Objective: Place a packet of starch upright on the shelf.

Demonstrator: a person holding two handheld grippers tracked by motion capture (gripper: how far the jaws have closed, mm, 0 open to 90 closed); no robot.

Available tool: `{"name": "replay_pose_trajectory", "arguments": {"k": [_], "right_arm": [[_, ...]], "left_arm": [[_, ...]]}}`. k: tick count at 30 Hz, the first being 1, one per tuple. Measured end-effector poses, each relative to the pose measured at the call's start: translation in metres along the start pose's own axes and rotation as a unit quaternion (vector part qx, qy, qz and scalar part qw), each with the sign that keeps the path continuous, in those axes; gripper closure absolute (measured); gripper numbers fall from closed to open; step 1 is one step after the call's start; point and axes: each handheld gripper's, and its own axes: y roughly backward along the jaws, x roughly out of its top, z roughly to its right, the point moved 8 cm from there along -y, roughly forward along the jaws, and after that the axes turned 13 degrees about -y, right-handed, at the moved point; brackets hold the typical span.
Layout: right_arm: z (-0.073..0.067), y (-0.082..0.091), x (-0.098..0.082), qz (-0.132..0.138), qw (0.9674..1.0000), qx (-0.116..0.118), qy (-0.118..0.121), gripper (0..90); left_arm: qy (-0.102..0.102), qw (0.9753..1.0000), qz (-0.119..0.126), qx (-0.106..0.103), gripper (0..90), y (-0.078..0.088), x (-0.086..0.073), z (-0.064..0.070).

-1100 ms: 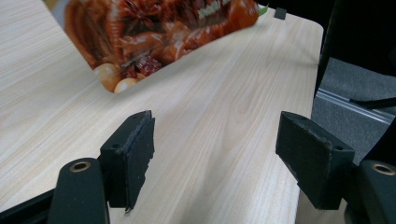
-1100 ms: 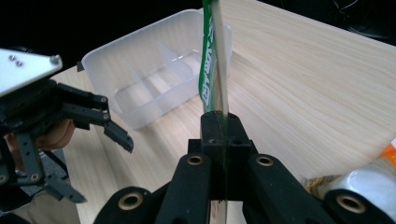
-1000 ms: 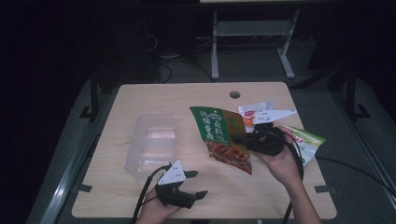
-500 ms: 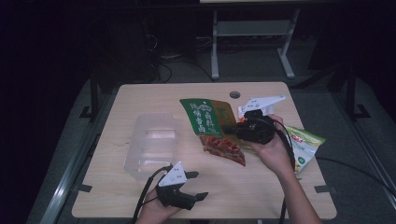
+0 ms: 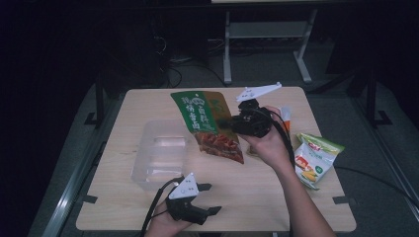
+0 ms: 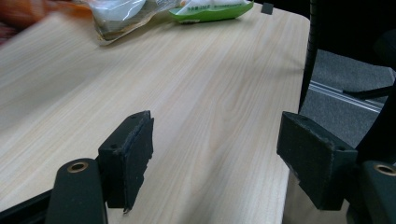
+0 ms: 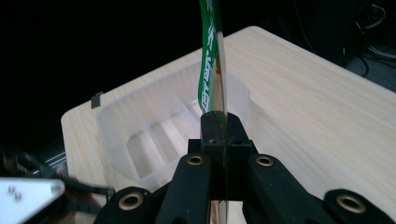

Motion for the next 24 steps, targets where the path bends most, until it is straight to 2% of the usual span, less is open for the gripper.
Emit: {"name": "replay_pose_trajectory", "arguments": {"k": [3,9,17,18,20,23,24], "right_arm": [[-0.005,-0.010,0.011,0.001,1.0000,-0.002,0.009,90.0],[-0.012,-0.025,0.027,0.001,0.9999,0.006,0.009,90.0],[-0.018,-0.062,0.052,-0.002,0.9998,0.014,0.011,90.0],[-0.018,-0.062,0.052,-0.002,0.9998,0.014,0.011,90.0],[-0.019,-0.076,0.058,-0.004,0.9998,0.018,0.012,90.0],[-0.020,-0.085,0.061,-0.004,0.9997,0.021,0.014,90.0],[-0.022,-0.093,0.064,-0.007,0.9996,0.024,0.014,90.0]], "left_arm": [[-0.002,1.0000,-0.003,-0.001,26.5,0.002,0.002,0.000],[-0.005,1.0000,-0.008,0.002,26.4,0.007,0.000,0.001],[0.002,1.0000,-0.006,-0.003,25.7,0.004,-0.005,0.004],[-0.002,1.0000,-0.005,-0.003,25.7,0.004,-0.005,0.003],[-0.004,1.0000,-0.007,-0.002,25.6,0.004,-0.006,0.002],[-0.005,1.0000,-0.006,0.000,25.5,0.004,-0.006,0.002],[-0.002,1.0000,-0.004,-0.003,25.5,0.005,-0.006,0.003]]}}
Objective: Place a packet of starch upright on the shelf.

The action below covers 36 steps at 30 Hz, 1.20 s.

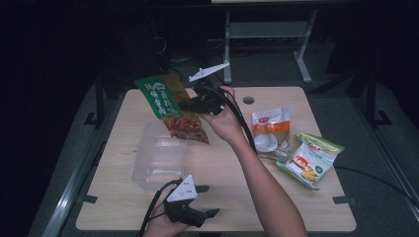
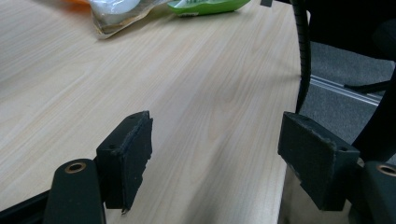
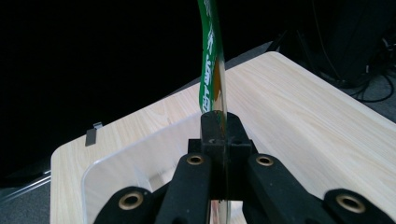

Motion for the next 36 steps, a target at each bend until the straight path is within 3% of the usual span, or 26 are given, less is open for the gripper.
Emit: {"name": "replay_pose_trajectory", "arguments": {"k": [5,12,16,22,26,27,30,36], "right_arm": [[-0.004,-0.019,0.005,0.001,1.0000,0.005,-0.001,90.0],[0.000,-0.047,0.007,0.003,0.9997,0.015,-0.019,90.0],[0.009,-0.075,0.000,-0.006,0.9990,0.020,-0.039,90.0],[0.019,-0.100,-0.018,-0.003,0.9982,0.027,-0.054,90.0],[0.027,-0.105,-0.026,0.000,0.9979,0.019,-0.062,90.0],[0.032,-0.104,-0.028,0.009,0.9969,0.023,-0.075,89.9],[0.039,-0.102,-0.032,0.010,0.9972,0.010,-0.073,89.7],[0.048,-0.101,-0.040,0.002,0.9971,0.007,-0.076,89.1]], "left_arm": [[-0.016,0.9999,-0.005,0.001,25.5,0.001,-0.002,0.001],[-0.013,0.9999,-0.006,0.002,25.5,0.003,-0.004,-0.001],[-0.013,0.9999,-0.005,0.004,25.6,0.003,-0.006,-0.002],[-0.017,0.9998,-0.007,0.004,25.6,0.003,-0.008,-0.002],[-0.018,0.9998,-0.006,0.004,25.7,0.003,-0.008,-0.002],[-0.014,0.9999,0.001,0.004,25.7,0.003,-0.006,-0.002],[-0.015,0.9999,0.000,0.005,25.7,0.004,-0.006,-0.003],[-0.004,0.9999,0.006,0.011,25.7,0.005,-0.006,-0.009]]}}
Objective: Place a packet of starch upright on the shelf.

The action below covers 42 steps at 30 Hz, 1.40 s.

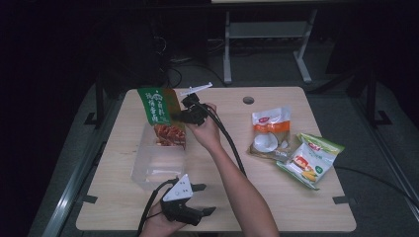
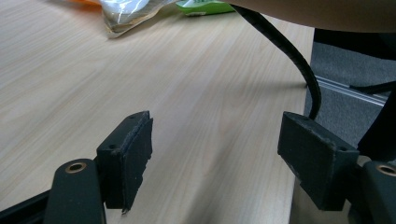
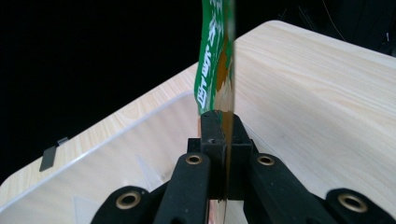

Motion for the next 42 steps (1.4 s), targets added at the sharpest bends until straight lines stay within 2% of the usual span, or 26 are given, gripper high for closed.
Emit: {"name": "replay_pose_trajectory", "arguments": {"k": [4,8,10,12,14,19,21,28,31,33,38,42], "right_arm": [[0.005,0.001,-0.005,0.001,1.0000,0.006,-0.007,89.1],[0.007,0.002,-0.006,-0.004,1.0000,0.002,-0.008,88.4],[0.009,0.005,-0.006,-0.007,0.9999,-0.002,-0.012,84.4],[0.010,0.007,-0.006,-0.011,0.9999,-0.004,-0.008,78.8],[0.010,0.009,-0.005,-0.012,0.9999,-0.007,-0.004,77.2],[0.012,0.026,-0.003,-0.013,0.9999,-0.004,0.006,66.2],[0.011,0.032,-0.006,-0.023,0.9997,0.004,0.005,63.3],[0.011,0.051,-0.014,-0.028,0.9995,0.008,0.006,59.4],[0.013,0.060,-0.018,-0.030,0.9995,0.011,0.005,58.9],[0.015,0.069,-0.021,-0.032,0.9994,0.015,0.004,57.4],[0.019,0.083,-0.026,-0.031,0.9994,0.017,-0.004,55.7],[0.025,0.094,-0.032,-0.037,0.9992,0.013,-0.011,54.3]], "left_arm": [[0.005,1.0000,0.002,0.001,25.7,0.001,0.001,-0.002],[0.006,1.0000,0.001,0.002,25.7,0.000,0.000,-0.003],[0.006,1.0000,0.001,0.002,25.7,0.000,0.000,-0.004],[0.005,1.0000,-0.001,0.002,25.7,0.000,0.000,-0.004],[0.005,1.0000,-0.002,0.003,25.7,-0.001,-0.001,-0.004],[0.009,0.9999,-0.004,0.004,25.7,-0.001,-0.002,-0.004],[0.008,0.9999,-0.006,0.005,25.7,-0.001,-0.002,-0.004],[0.011,0.9999,-0.007,0.009,25.7,0.001,-0.003,-0.003],[0.006,0.9999,-0.009,0.012,25.7,0.002,-0.004,-0.005],[0.012,0.9998,-0.010,0.012,25.8,0.002,-0.005,-0.005],[0.011,0.9998,-0.012,0.011,25.7,0.002,-0.005,-0.005],[0.006,0.9998,-0.013,0.014,25.7,0.002,-0.006,-0.005]]}}
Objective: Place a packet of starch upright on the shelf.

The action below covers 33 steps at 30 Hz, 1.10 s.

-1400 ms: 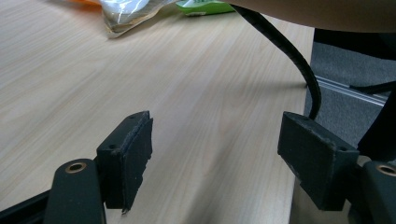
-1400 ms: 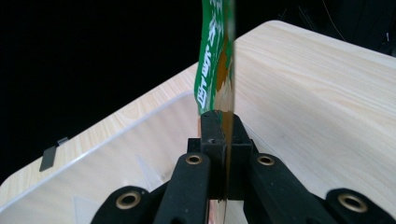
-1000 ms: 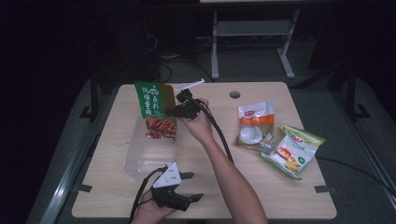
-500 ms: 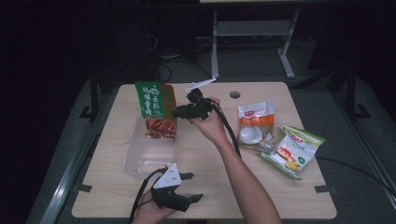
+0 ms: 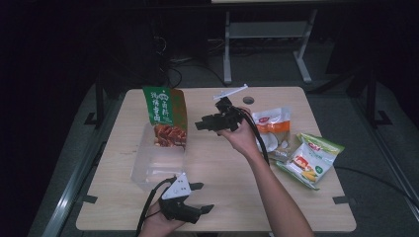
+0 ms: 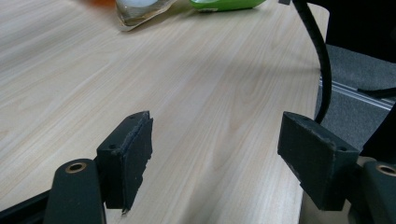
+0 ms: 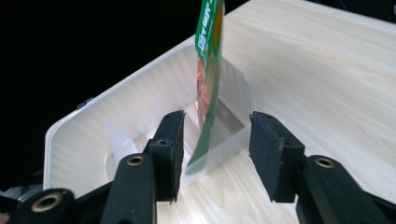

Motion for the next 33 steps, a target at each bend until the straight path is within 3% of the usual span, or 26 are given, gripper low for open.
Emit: {"name": "replay_pose_trajectory", "arguments": {"k": [7,19,21,33], "right_arm": [[0.008,0.018,-0.009,0.000,0.9999,-0.011,-0.006,53.7],[0.035,0.061,-0.025,0.005,0.9985,-0.042,-0.034,50.1],[0.043,0.073,-0.030,0.006,0.9977,-0.055,-0.039,49.5],[0.079,0.109,-0.055,-0.002,0.9925,-0.104,-0.063,48.7]], "left_arm": [[-0.001,1.0000,-0.004,-0.001,25.7,0.000,-0.001,0.001],[0.003,1.0000,-0.002,-0.005,25.3,0.000,-0.001,0.003],[0.002,1.0000,-0.002,-0.005,25.4,0.000,-0.001,0.003],[0.006,1.0000,-0.001,-0.006,25.4,0.000,-0.001,0.004]]}}
